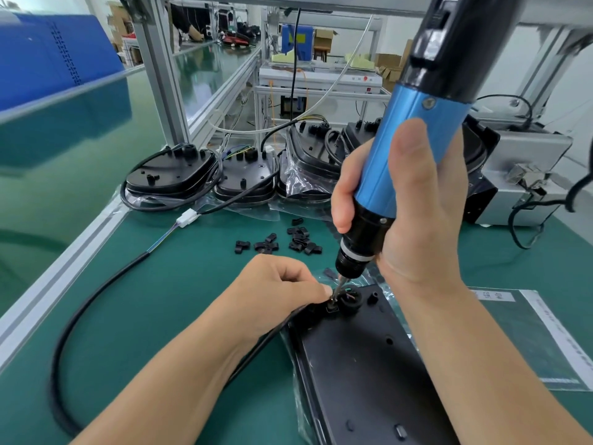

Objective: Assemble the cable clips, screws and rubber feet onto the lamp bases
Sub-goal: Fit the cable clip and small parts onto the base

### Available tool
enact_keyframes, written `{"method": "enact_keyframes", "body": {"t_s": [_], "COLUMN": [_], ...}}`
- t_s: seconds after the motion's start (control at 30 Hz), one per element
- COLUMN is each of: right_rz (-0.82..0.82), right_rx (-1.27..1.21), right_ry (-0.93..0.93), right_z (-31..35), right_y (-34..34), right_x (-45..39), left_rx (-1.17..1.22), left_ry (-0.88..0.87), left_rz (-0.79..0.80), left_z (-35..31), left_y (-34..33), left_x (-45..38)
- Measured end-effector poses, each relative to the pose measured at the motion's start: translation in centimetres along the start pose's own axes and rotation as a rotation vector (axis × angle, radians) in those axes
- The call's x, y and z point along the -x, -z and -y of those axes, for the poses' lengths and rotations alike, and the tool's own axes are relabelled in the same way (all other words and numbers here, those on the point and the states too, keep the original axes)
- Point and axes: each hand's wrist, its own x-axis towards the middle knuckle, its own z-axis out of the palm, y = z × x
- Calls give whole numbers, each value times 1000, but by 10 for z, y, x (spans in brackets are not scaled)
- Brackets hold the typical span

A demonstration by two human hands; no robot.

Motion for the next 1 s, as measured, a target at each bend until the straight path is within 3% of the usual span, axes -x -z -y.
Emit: {"method": "enact_keyframes", "body": {"t_s": [0.23, 0.57, 1.0], "right_rz": [82, -29, 101], "right_rx": [-7, -4, -38], "right_ry": [60, 3, -55], "right_z": [2, -4, -5], "right_y": [-7, 0, -2], "right_x": [4, 5, 5], "left_rx": [83, 70, 61], "left_ry": [20, 0, -9], "left_rz": [-46, -37, 1], "left_z": [-2, 1, -1], "left_y": [-5, -5, -6], "left_x": [1, 1, 4]}}
